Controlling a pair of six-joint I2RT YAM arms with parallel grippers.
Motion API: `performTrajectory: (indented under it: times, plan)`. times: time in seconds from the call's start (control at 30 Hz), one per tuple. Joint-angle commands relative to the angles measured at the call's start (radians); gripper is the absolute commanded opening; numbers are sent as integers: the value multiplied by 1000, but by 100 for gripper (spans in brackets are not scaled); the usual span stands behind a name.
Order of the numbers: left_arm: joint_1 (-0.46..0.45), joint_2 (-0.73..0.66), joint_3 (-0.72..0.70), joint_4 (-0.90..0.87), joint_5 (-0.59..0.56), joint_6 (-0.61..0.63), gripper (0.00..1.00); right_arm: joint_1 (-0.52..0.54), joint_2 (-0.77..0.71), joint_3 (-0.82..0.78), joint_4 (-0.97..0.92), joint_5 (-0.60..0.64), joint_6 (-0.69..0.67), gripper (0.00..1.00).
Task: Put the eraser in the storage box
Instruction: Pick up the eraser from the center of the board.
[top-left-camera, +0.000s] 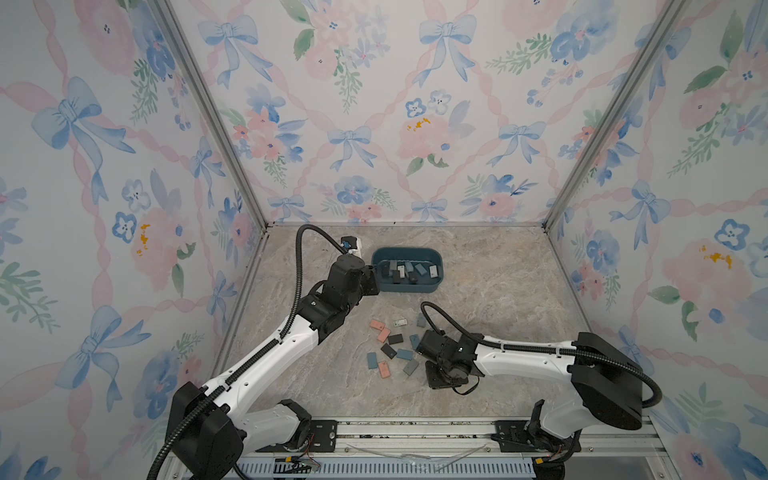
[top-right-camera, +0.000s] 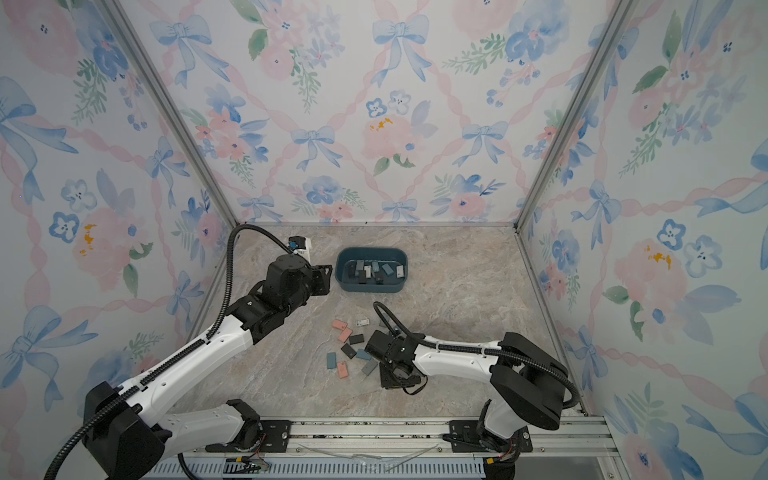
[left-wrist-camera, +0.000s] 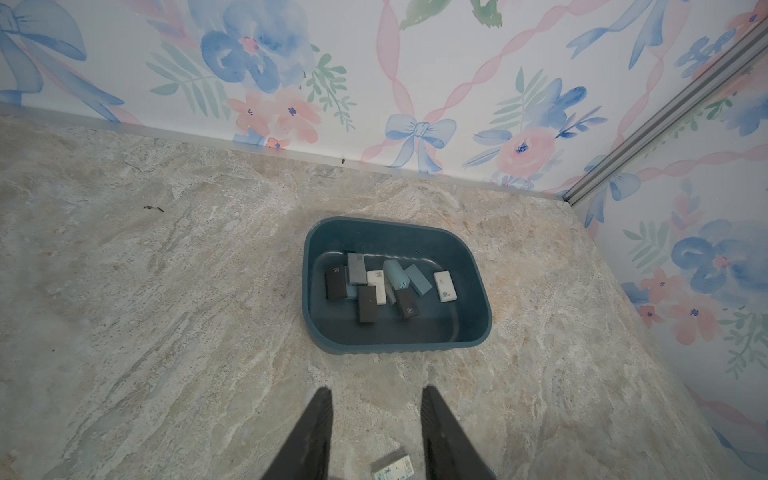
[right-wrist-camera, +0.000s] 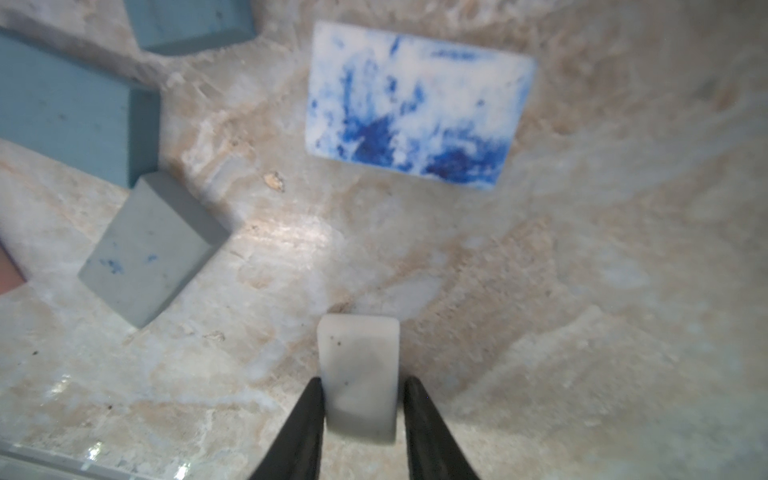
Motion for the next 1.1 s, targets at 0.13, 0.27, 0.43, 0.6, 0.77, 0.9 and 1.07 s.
performTrajectory:
  times: [0.13,0.27,0.43,0.6,0.77,0.9,1.07]
  plan:
    - [5,10,-15,13,2,-9,38,14,36,14,-33,-1,-5,26]
    - [7,11,-12,13,5,-8,38,11,38,24,-43,8,-16,25]
    - [7,11,-13,11,9,-9,38,1,38,44,-56,16,-32,25]
    - [8,7,-18,11,4,-8,38,-19,24,59,-65,19,-53,26]
    - [10,11,-18,12,7,-9,38,-49,13,84,-87,24,-91,26]
    - [11,16,-19,13,9,-9,38,-83,3,114,-105,31,-130,26]
    - [14,17,-23,11,10,-11,38,-131,4,168,-130,36,-198,26]
